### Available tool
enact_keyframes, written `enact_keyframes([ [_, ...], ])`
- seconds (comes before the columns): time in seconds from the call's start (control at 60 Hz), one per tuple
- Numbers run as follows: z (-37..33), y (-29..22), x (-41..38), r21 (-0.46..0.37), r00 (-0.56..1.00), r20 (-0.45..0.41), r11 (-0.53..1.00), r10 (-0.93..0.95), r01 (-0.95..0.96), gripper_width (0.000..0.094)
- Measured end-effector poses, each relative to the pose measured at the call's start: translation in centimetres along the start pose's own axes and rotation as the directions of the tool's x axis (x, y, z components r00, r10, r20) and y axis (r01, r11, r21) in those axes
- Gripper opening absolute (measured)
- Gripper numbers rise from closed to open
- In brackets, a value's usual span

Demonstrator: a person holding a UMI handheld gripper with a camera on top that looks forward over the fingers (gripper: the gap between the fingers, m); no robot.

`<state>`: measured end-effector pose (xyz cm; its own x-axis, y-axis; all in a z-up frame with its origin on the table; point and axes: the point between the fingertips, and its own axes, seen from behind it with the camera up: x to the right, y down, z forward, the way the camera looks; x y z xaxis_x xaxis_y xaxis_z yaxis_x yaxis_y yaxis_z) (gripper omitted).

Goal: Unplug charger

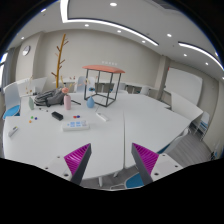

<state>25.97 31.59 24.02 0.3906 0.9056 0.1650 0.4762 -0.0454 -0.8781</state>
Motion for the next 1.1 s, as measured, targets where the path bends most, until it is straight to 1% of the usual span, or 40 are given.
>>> enact_keyframes([
  [0.083,0.6,0.4,-0.4,-0.007,1.000,0.006,1.000,-0.020,0.020,0.0852],
  [0.233,3.3,2.0,-2.9,-0.010,0.999,0.041,0.999,-0.032,0.033,0.0854],
  [0.483,8.5,4.7,-6.8,-0.036,0.991,0.120,0.997,-0.060,0.065,0.0854],
  [0.733,15.6,5.1,-10.7,0.004,0.965,0.252,0.997,-0.078,0.080,0.0854],
  [0.85,19.4,4.3,-12.3,0.038,0.952,0.299,0.997,-0.072,0.063,0.0854],
  [1.017,24.7,3.3,-15.0,0.098,0.918,0.390,0.995,-0.066,0.030,0.0855],
  [1.1,27.2,2.9,-16.0,0.112,0.911,0.407,0.994,-0.059,0.014,0.0851],
])
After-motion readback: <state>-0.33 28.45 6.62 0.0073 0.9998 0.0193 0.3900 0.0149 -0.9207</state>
